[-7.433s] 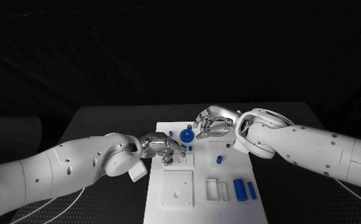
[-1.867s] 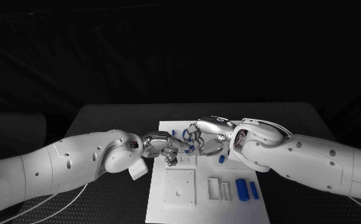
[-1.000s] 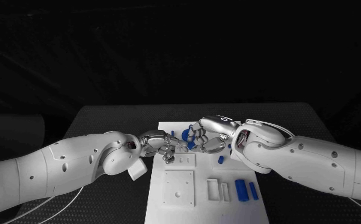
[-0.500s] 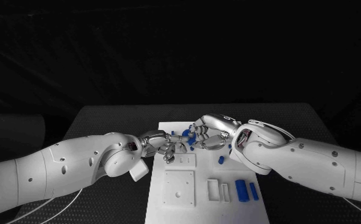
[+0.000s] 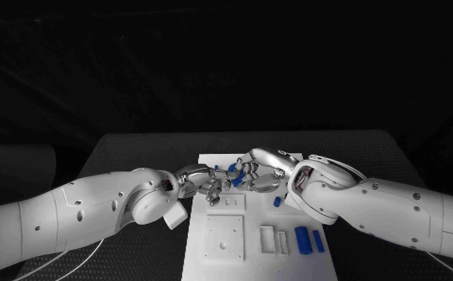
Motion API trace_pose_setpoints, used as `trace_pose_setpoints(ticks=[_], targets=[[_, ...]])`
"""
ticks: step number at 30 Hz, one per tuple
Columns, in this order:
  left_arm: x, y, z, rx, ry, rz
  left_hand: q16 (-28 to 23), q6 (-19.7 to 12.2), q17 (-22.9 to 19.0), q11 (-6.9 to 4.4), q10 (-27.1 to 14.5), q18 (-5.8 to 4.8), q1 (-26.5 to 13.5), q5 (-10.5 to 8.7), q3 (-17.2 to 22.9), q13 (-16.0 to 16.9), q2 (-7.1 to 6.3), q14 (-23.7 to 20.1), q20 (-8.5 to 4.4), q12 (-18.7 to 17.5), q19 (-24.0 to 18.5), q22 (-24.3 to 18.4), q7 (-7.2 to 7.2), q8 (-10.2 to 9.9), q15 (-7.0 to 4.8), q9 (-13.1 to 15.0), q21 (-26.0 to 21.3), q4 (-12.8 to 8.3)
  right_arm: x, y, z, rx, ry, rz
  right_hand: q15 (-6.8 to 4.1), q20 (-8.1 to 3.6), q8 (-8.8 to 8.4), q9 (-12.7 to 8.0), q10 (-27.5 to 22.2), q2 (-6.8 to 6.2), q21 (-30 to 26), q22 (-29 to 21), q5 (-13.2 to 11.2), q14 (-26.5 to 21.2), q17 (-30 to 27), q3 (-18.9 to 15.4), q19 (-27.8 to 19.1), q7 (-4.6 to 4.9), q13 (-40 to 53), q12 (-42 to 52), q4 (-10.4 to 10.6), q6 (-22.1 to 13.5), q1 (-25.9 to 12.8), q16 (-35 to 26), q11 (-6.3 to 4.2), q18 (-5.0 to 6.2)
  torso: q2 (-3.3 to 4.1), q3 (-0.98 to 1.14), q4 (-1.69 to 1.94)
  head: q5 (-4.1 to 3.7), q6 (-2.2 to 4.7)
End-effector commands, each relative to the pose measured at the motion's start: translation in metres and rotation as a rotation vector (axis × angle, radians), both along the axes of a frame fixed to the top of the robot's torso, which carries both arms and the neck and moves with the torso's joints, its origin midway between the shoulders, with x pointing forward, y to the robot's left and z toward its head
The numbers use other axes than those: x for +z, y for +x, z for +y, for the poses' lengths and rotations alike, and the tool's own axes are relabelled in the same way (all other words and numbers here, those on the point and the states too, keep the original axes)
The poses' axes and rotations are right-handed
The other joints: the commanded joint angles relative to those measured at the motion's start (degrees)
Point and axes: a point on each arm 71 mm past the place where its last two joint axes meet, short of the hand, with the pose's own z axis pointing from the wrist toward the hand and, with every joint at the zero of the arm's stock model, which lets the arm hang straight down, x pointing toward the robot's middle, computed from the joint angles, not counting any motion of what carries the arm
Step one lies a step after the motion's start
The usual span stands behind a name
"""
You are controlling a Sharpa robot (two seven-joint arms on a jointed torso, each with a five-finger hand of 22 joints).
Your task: Assemble the parts on the task board
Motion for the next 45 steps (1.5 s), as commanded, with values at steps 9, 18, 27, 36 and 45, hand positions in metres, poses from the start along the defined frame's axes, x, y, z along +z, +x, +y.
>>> trace_pose_setpoints(ticks=[9, 18, 27, 36, 45], targets=[[0.0021, -0.0002, -0.0024, 0.005, -0.006, -0.023, 0.6, -3.0, -0.2, 0.8, -1.4, -0.56, 0.3, -0.26, 1.0, 0.1, 1.49, -0.6, -7.43, 0.9, -0.5, 1.1, 0.78, -0.2, 0.69, -1.2, 0.3, -2.5, -0.0017, 0.0004, -0.0012, -0.057, 0.055, 0.078, -0.19, 0.0, 0.84, 1.4, 0.8, 0.28, 0.2, -0.1, 0.2, 0.5, -0.1, 0.5, 0.4, -0.61, 0.1, 0.0, -0.1, 1.0, -0.4, 0.3, -0.23, -0.08, -0.01, 0.01, -0.01, 0.03, 0.04], [0.0035, -0.0002, -0.0028, 0.012, -0.017, -0.037, 0.8, -5.1, -0.5, 1.69, -2.2, -0.61, 0.2, -2.43, 2.1, -0.2, 0.29, -0.8, -7.32, 0.8, -0.6, 1.1, 1.74, -2.7, 1.42, -4.5, 0.4, -2.7, -0.0039, 0.0017, -0.0027, -0.098, 0.05, 0.105, -0.23, -0.03, 0.84, 1.4, 0.9, 0.37, 0.3, -0.1, 0.2, 0.6, -0.1, 0.6, 0.5, -0.63, 0.1, 0.0, -0.3, 1.1, -0.5, 0.3, -0.25, -0.08, -0.03, -0.02, 0.01, -0.09, 0.23], [0.0042, -0.0001, -0.0029, 0.024, -0.028, -0.035, 0.8, -5.2, -0.6, 1.97, -2.5, -0.52, -0.1, -3.09, 2.5, -0.4, 0.05, -0.8, -7.06, 0.8, -0.7, 1.0, 2.02, -3.2, 1.69, -6.0, 0.4, -2.4, -0.0056, 0.0014, -0.0023, -0.133, 0.055, 0.093, -0.26, -0.06, 0.82, 1.5, 1.0, 0.43, 0.4, -0.2, 0.2, 0.7, -0.1, 0.7, 0.5, -0.64, 0.2, -0.1, -0.5, 1.1, -0.6, 0.3, -0.27, -0.08, 0.0, -0.03, 0.0, -0.05, 0.36], [0.0044, -0.0003, -0.0035, 0.027, -0.036, -0.028, 0.9, -5.6, -0.7, 2.23, -2.4, -0.4, 0.3, -3.08, 3.0, -0.5, 1.22, -0.8, -6.82, 0.9, -0.7, 1.1, 2.31, -4.0, 1.93, -7.7, 0.5, -2.6, -0.0057, 0.0013, -0.0015, -0.157, 0.072, 0.083, -0.33, -0.13, 0.84, 1.5, 1.2, 0.36, 0.5, -0.2, 0.2, 0.9, -0.2, 0.9, 0.7, -0.7, 0.2, -0.1, -0.8, 1.4, -0.8, 0.4, -0.33, -0.08, -0.03, 0.01, 0.02, -0.05, 0.47], [0.0043, 0.0002, -0.0037, 0.034, -0.039, -0.025, 1.0, -5.5, -0.7, 2.3, -2.4, -0.36, 0.2, -3.11, 3.0, -0.6, 1.52, -0.8, -6.71, 1.0, -0.7, 1.1, 2.37, -4.2, 2.0, -8.5, 0.6, -2.8, -0.0066, -0.0007, 0.0017, -0.161, 0.086, 0.096, -0.37, -0.16, 0.83, 1.5, 1.3, 0.32, 0.6, -0.3, 0.3, 1.0, -0.2, 1.1, 0.8, -0.74, 0.3, -0.1, -0.9, 1.5, -0.9, 0.4, -0.37, -0.08, -0.02, 0.03, 0.01, -0.05, 0.54]])
